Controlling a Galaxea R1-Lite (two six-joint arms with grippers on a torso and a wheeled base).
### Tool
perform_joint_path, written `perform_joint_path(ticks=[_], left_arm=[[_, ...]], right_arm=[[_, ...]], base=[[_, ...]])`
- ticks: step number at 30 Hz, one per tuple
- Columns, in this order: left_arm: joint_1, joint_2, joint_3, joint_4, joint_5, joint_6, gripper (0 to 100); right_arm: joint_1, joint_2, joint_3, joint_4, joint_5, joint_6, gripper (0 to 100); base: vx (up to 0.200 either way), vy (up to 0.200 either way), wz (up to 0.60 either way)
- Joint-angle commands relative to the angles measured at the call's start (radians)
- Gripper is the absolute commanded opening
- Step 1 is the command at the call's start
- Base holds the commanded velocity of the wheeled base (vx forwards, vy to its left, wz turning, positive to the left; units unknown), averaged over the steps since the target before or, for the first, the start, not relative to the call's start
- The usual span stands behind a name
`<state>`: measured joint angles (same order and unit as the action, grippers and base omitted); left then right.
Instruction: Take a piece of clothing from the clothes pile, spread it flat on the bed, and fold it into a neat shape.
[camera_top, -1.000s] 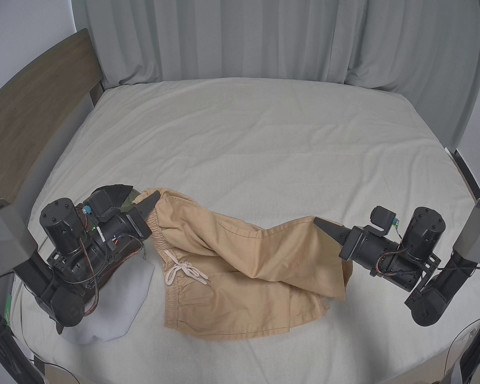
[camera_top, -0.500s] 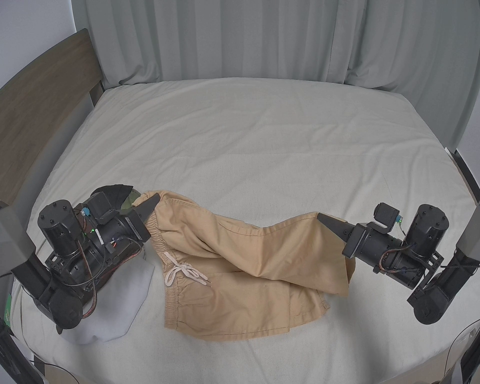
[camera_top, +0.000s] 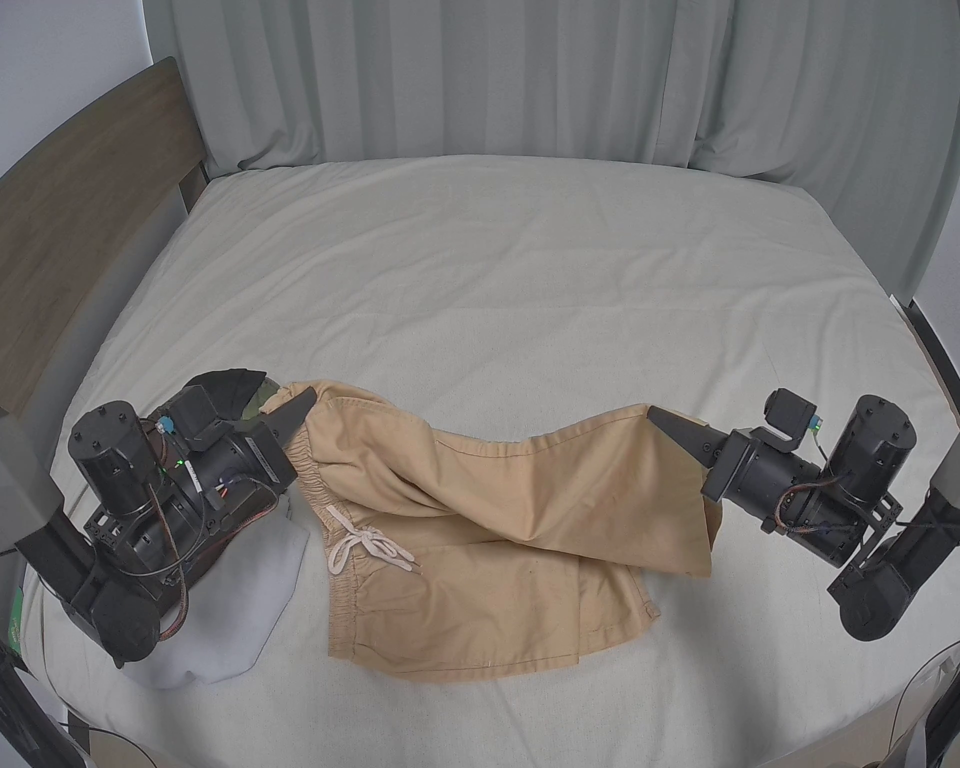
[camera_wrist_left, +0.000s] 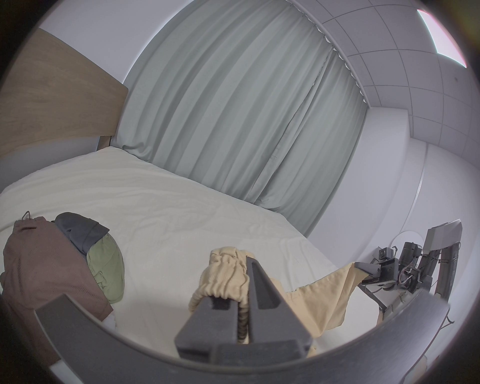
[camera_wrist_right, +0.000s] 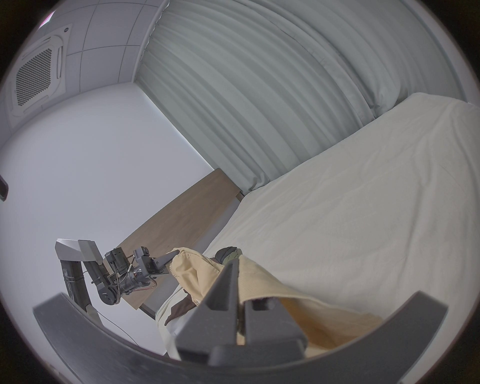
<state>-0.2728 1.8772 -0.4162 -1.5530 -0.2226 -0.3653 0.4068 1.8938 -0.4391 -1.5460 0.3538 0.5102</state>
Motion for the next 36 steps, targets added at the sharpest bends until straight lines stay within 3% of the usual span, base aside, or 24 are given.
perform_joint_path(ticks=[1,36], left_arm=[[0.0,-0.001,0.0,-0.002,0.0,0.0,0],[0.018,-0.013,-0.027,-0.002,0.0,0.0,0]], right_arm=[[0.0,-0.009,-0.001,0.0,0.001,-0.001,0],[-0.052,-0.029,-0.047,-0.002,0.002,-0.002,0]], base=[[0.0,0.0,0.0],[0.0,0.0,0.0]])
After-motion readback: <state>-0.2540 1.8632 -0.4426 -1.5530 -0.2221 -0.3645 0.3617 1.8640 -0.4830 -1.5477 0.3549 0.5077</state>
